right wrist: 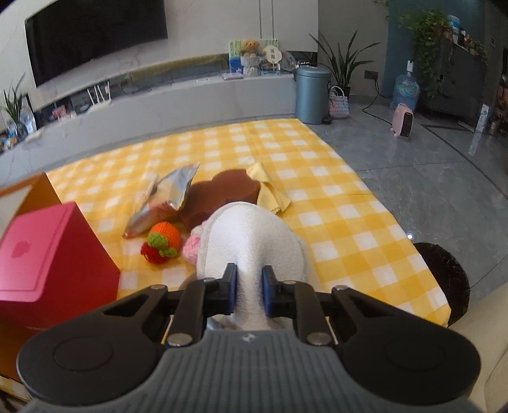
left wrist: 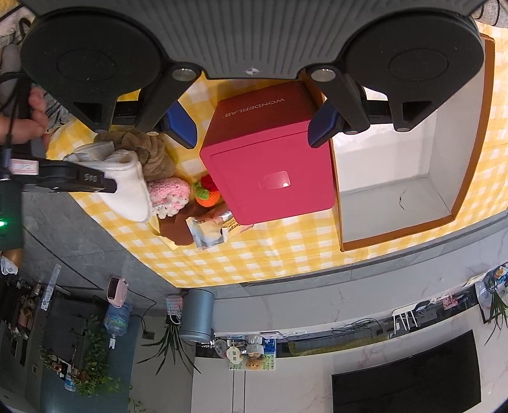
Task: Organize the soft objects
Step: 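Grasp the white towel with the right gripper, then lift the white towel with the right gripper while the left gripper approaches the mesh bag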
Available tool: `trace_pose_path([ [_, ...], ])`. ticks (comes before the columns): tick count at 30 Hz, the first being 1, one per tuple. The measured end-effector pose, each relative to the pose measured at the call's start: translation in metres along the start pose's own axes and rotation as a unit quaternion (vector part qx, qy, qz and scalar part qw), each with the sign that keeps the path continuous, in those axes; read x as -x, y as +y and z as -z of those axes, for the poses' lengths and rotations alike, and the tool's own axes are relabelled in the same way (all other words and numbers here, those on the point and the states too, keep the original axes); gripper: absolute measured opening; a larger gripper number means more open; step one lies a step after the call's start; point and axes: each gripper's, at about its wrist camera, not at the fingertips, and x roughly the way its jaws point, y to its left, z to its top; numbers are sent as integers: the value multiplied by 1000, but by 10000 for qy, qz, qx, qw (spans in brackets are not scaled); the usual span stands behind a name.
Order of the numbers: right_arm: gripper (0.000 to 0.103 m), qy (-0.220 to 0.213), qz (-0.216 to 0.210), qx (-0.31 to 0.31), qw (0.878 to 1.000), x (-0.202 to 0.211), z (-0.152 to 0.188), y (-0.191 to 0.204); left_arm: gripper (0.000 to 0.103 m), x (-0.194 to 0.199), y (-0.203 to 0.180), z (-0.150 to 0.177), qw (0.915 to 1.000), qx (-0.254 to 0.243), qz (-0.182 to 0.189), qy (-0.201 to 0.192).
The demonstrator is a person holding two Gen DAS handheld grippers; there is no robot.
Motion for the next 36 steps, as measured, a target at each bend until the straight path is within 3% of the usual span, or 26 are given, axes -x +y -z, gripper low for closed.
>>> trace_pose_path([
  [9,14,-362,-373,-273,9983,27,-2,-21,93,-6,-7,-2,9998,-106,80,145],
  [15,15,260,-362,164,9989,2,5,-5,93,-8,-7,4,9997,-67,126,188],
  [20,15,361,-97,479,9982,-8,7,12,93,-10,2,8,9993,106,136,333],
  [24,13,38,-501,110,9987,8,4,-4,93,-8,4,5,9993,184,116,291],
  [28,13,-432,-612,-239,9969,34,0,-21,93,-15,-9,-3,9981,-33,400,458],
  [31,13,-759,-423,-481,9951,54,-1,-38,93,-25,-27,-11,9953,-269,758,543],
  [36,13,-1257,243,-914,9875,73,4,-69,94,-52,-56,-29,9864,-55,1481,718],
])
